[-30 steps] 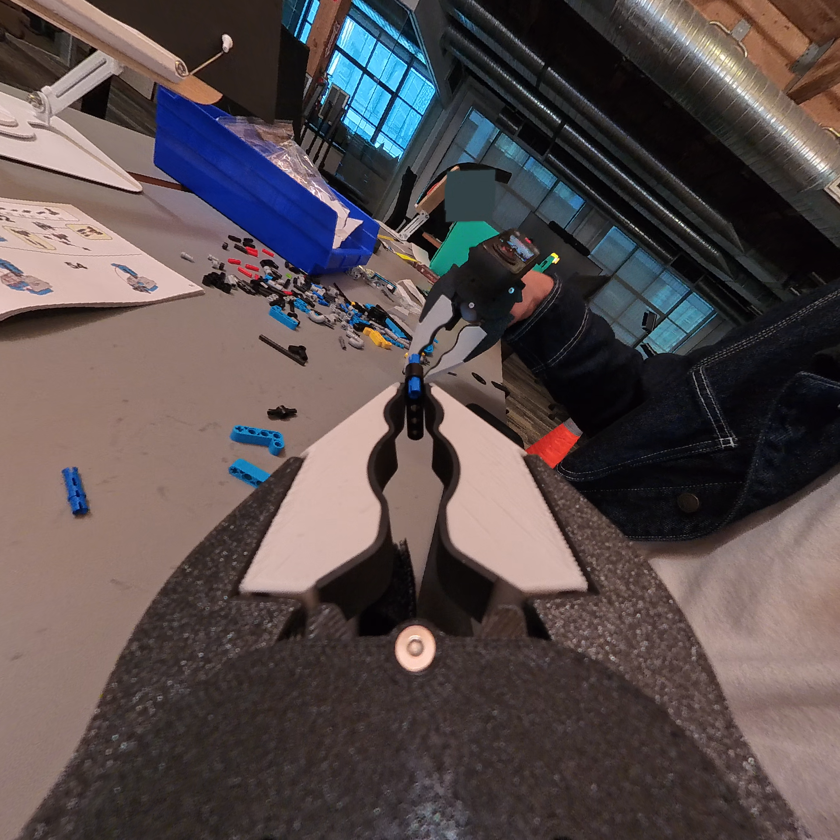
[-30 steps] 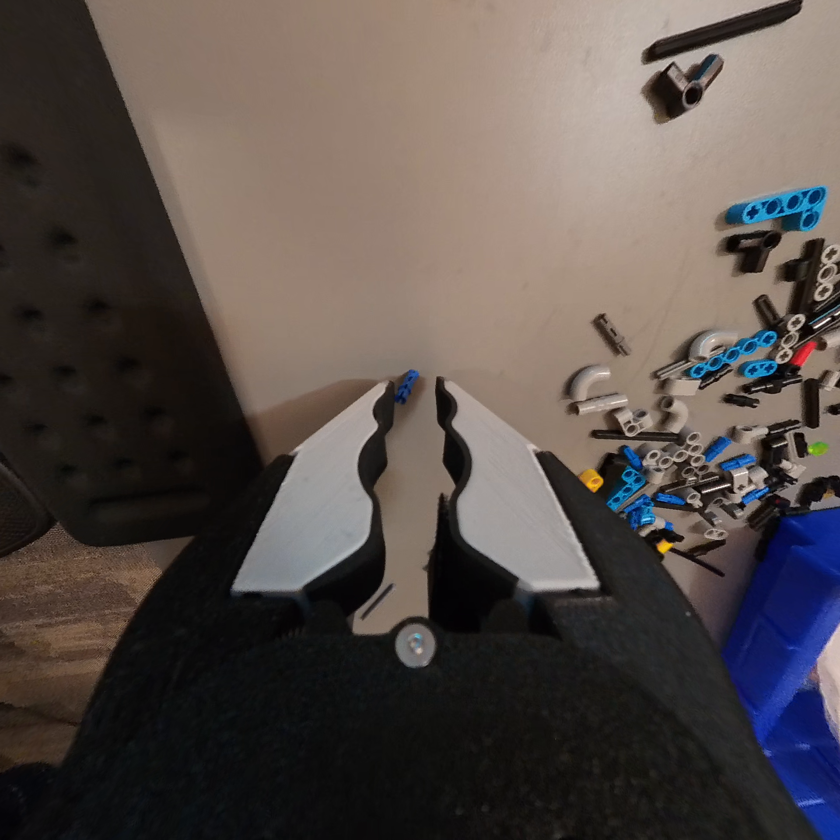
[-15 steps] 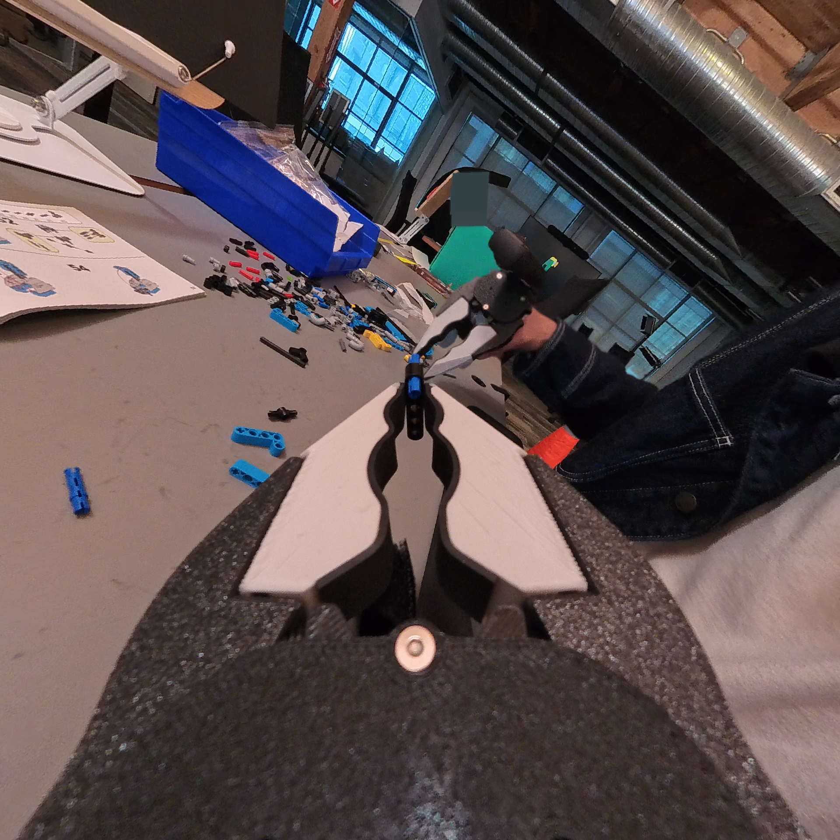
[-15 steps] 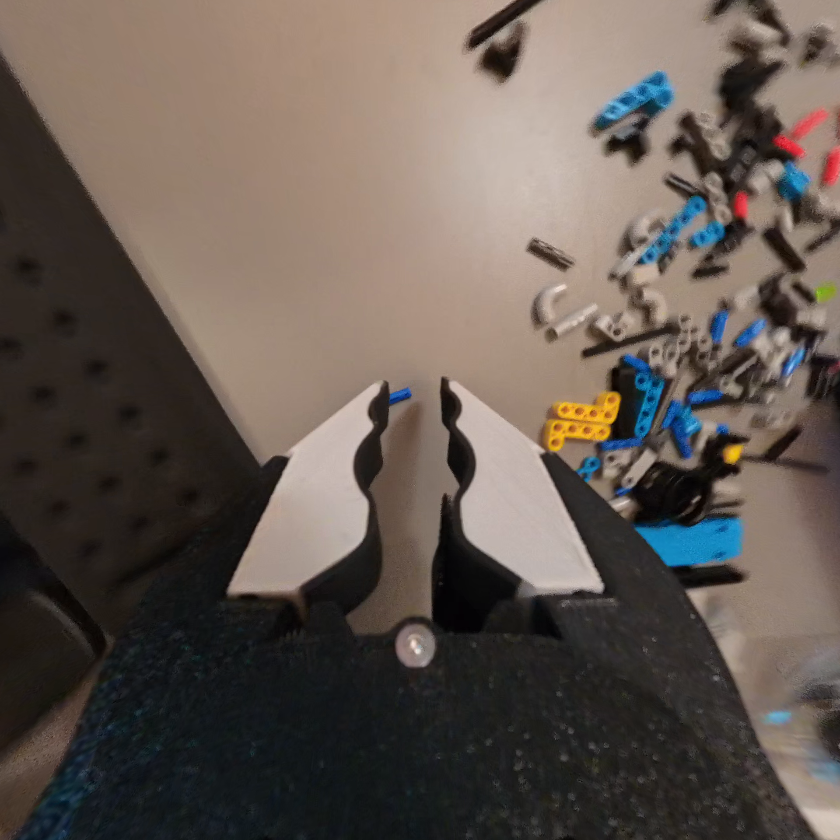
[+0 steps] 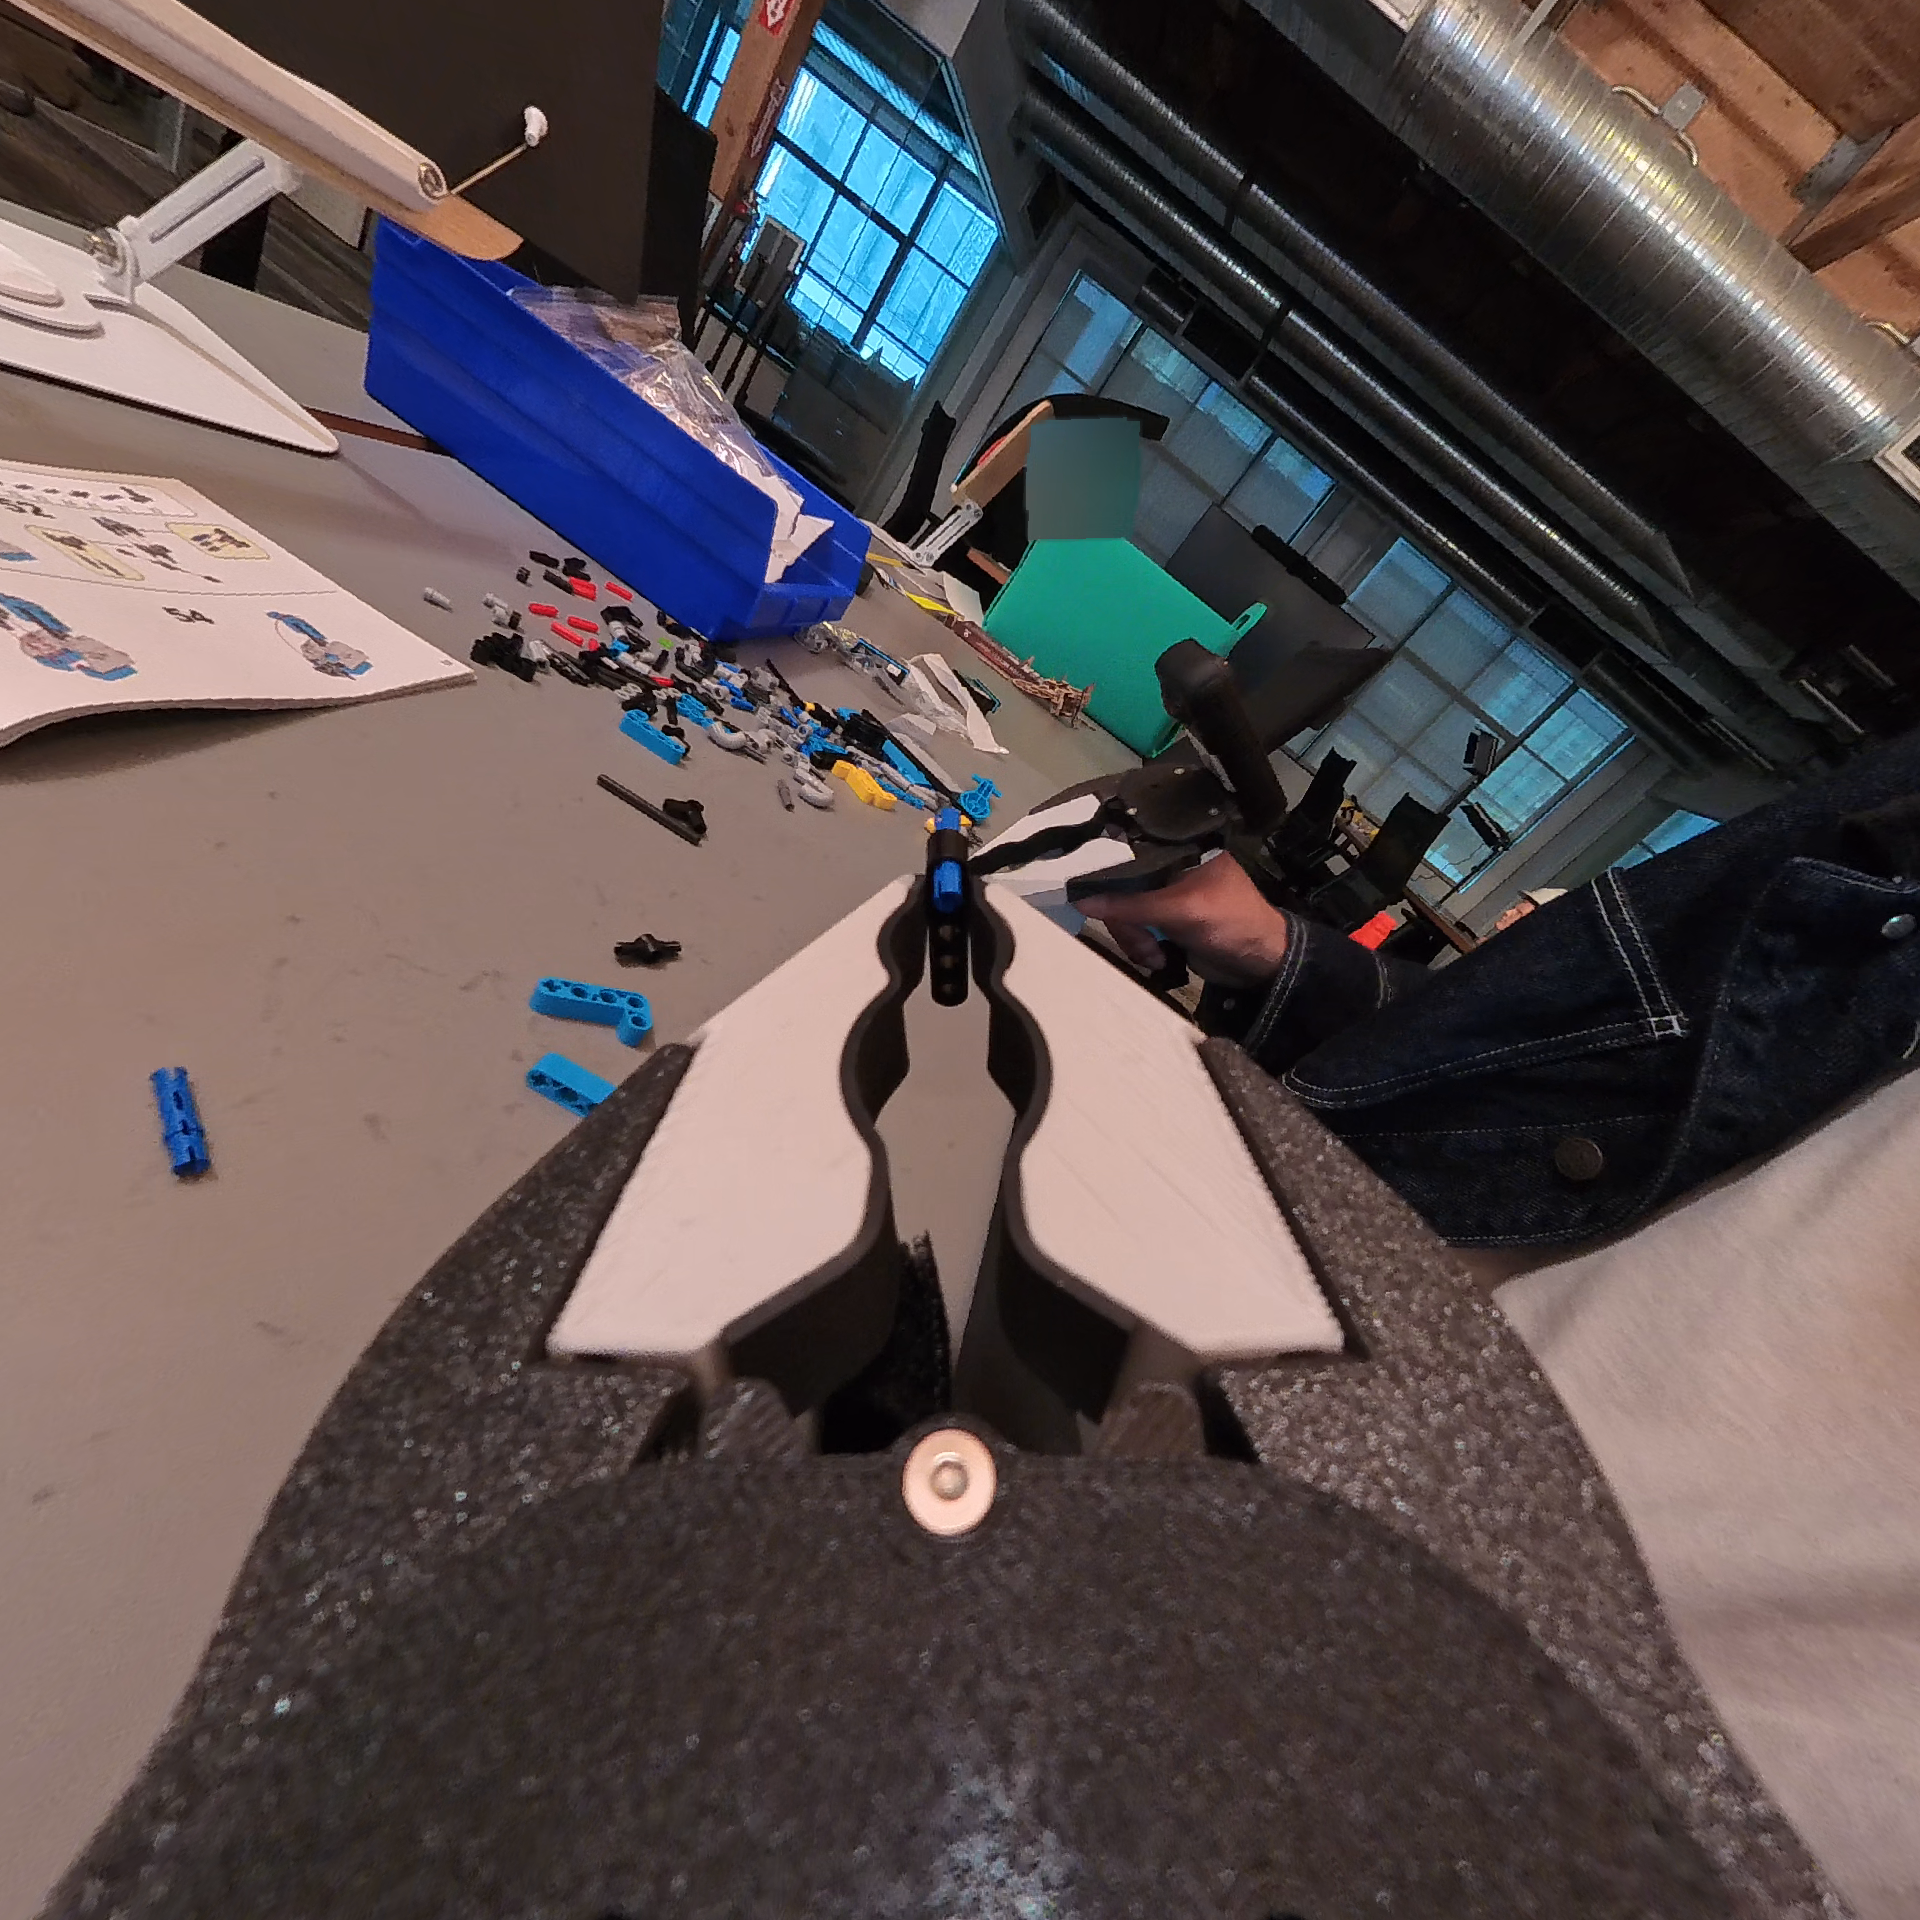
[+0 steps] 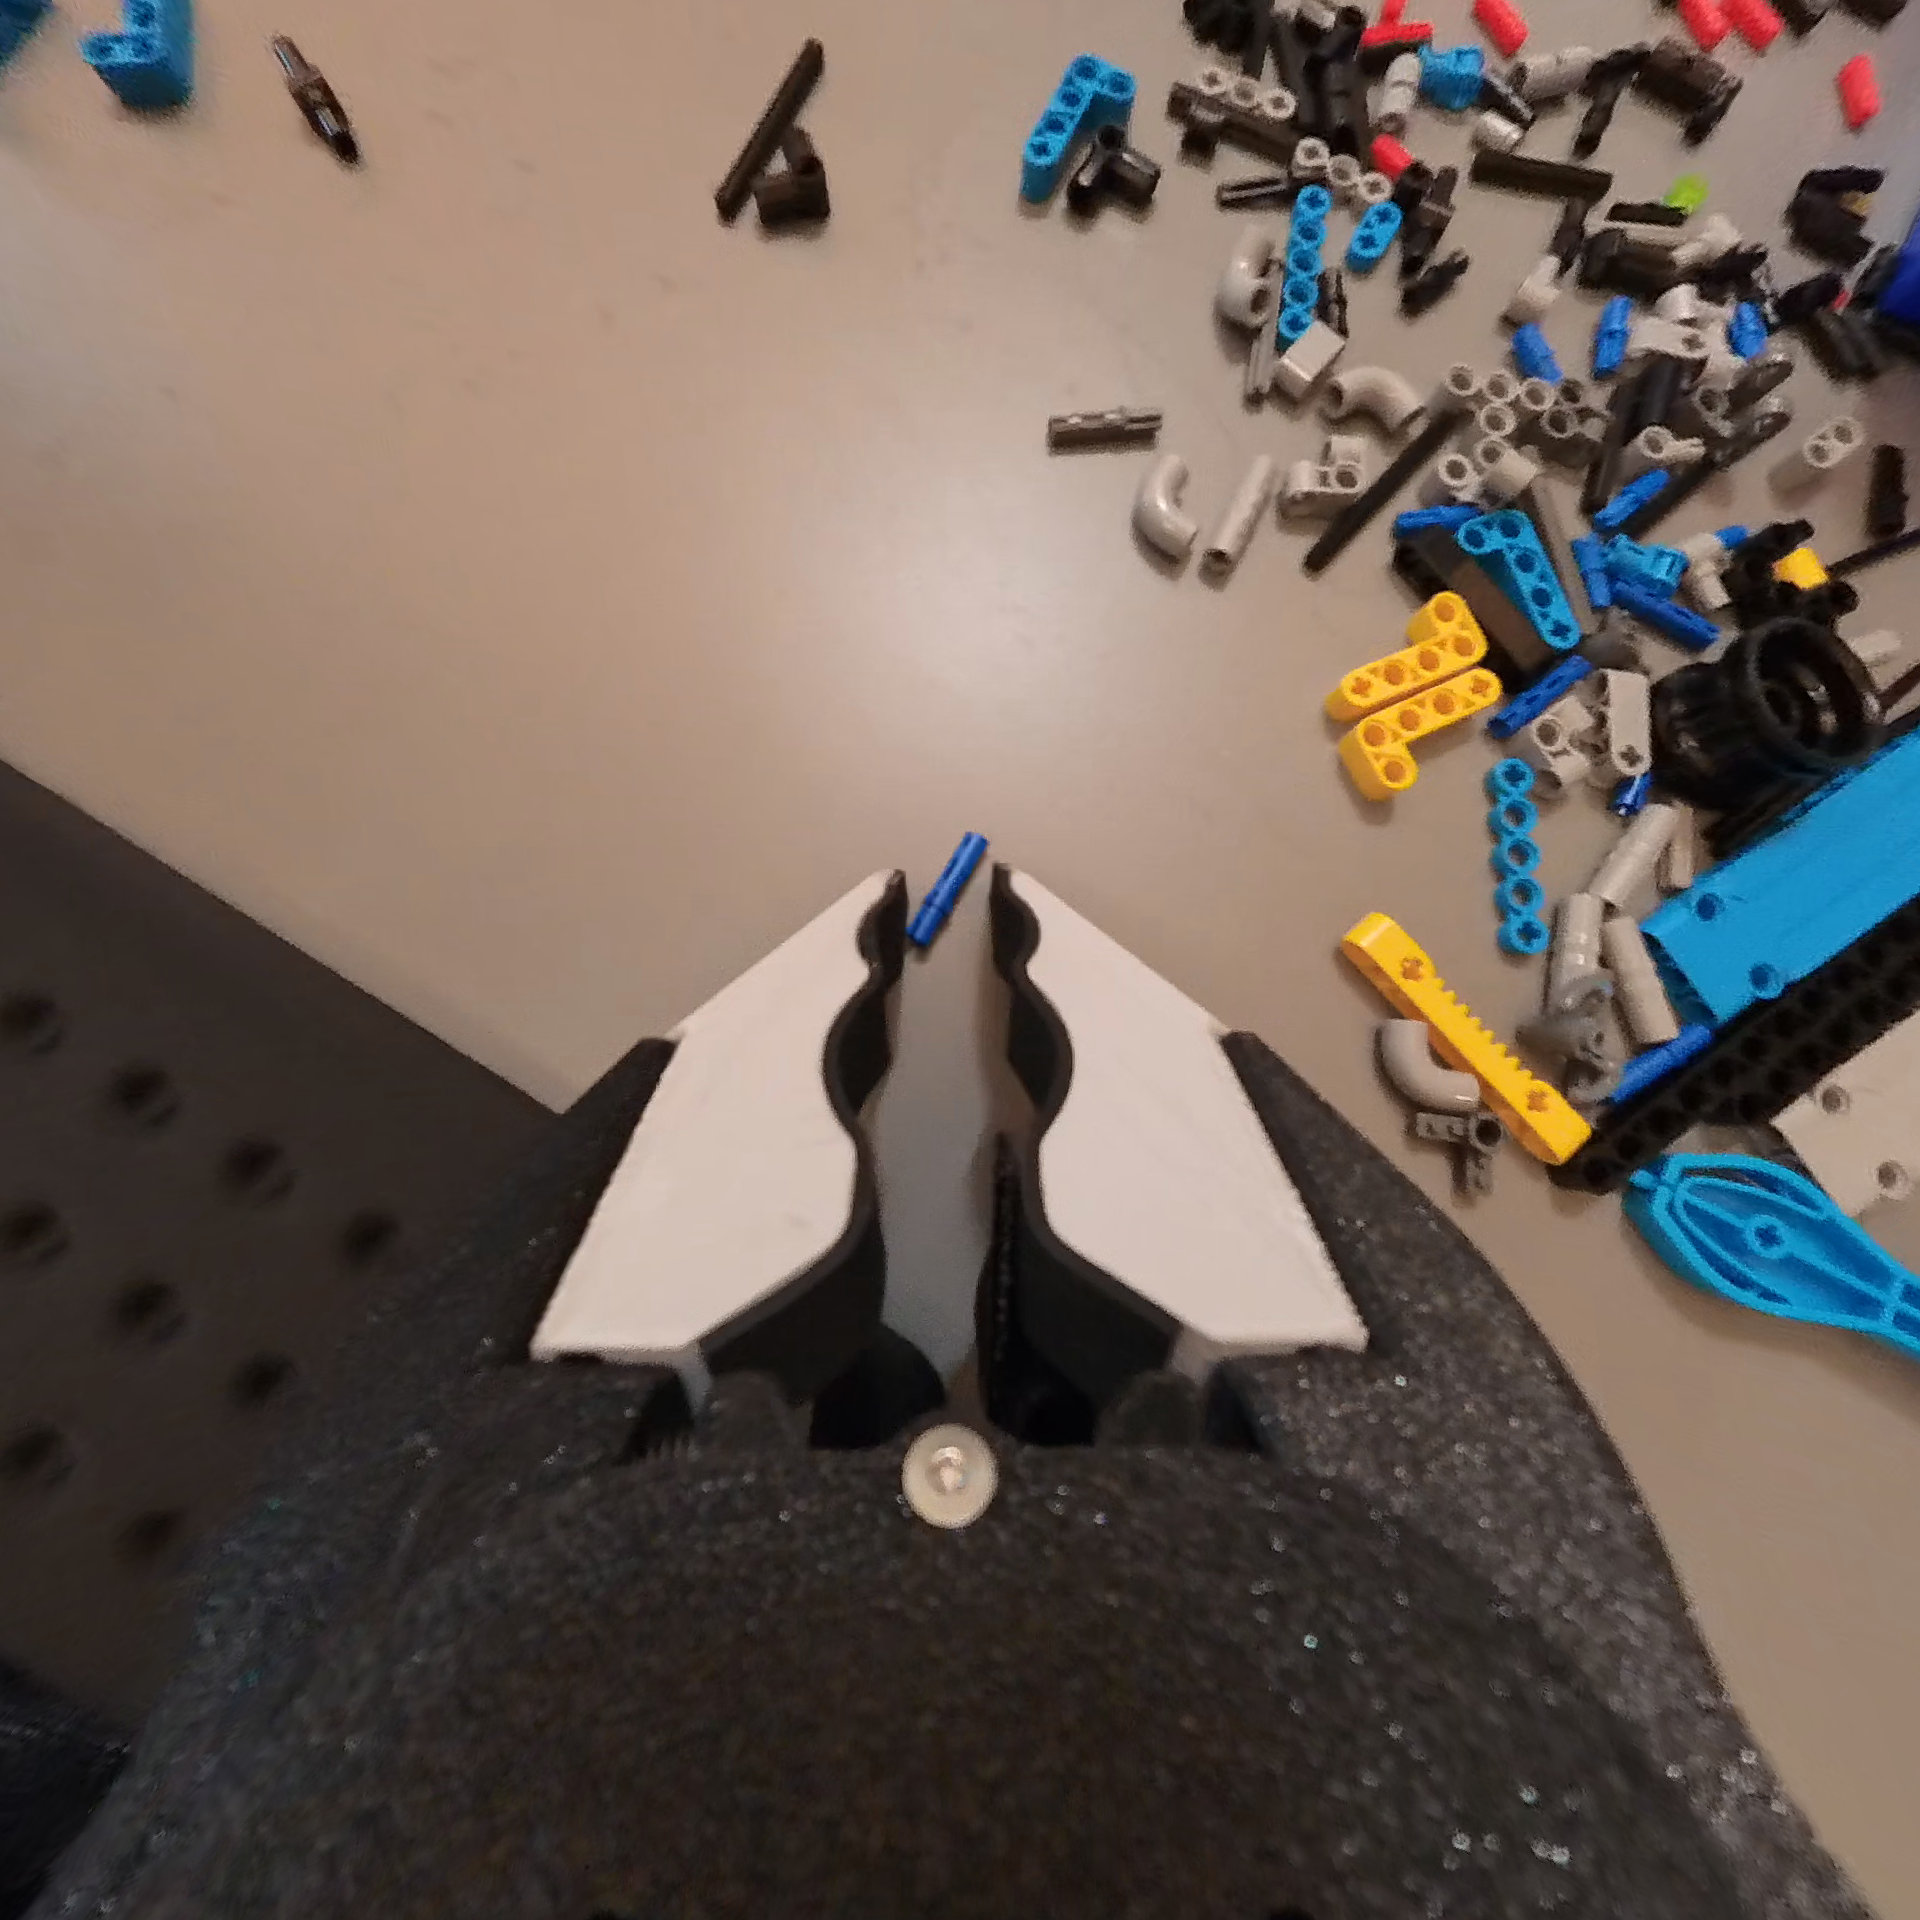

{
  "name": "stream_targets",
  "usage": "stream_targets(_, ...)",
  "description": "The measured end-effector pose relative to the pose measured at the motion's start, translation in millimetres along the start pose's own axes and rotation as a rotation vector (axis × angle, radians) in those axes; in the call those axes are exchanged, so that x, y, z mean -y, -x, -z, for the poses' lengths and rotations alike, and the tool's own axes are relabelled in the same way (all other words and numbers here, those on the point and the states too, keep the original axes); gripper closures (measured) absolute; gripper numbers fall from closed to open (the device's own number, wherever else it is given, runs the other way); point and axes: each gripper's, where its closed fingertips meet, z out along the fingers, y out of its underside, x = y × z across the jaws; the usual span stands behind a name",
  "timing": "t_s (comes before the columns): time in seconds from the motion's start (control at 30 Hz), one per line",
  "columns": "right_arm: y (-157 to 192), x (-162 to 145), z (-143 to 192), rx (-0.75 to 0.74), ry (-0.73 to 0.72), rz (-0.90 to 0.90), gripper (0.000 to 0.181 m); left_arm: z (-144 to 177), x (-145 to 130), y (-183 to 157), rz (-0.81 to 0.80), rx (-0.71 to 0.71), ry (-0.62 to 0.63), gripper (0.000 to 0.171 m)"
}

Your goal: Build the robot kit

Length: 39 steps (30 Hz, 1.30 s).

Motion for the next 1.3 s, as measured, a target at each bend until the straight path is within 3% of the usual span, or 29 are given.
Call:
stream_targets(0.17, 3, -1, 0, 0.059, -0.107, -0.032, 0.174, -1, -2, 0, -0.005, 0.0, 0.009, 0.165)
stream_targets(0.3, 4, -1, 0, 0.118, -0.073, -0.081, 0.177, -1, -1, -1, -0.005, -0.001, 0.005, 0.165)
stream_targets(0.37, 1, -5, 4, 0.154, 0.031, -0.055, 0.177, 0, -1, -1, -0.004, -0.002, 0.003, 0.165)
stream_targets(0.43, -10, -8, 15, 0.111, 0.187, 0.109, 0.177, 0, -1, -1, -0.004, -0.004, 0.004, 0.165)
stream_targets(0.57, -28, -36, 46, 0.14, 0.628, 0.329, 0.176, 0, -1, -2, -0.002, -0.008, 0.004, 0.165)
stream_targets(0.73, -51, -63, 67, 0.164, 1.051, 0.365, 0.176, 1, -1, -2, 0.001, -0.009, -0.001, 0.165)
stream_targets(1.0, -68, -76, 79, 0.086, 1.371, 0.415, 0.177, 1, -1, -2, 0.003, -0.012, -0.001, 0.165)
stream_targets(1.3, -70, -81, 79, 0.082, 1.415, 0.408, 0.177, 1, -1, -3, 0.003, -0.016, 0.001, 0.164)
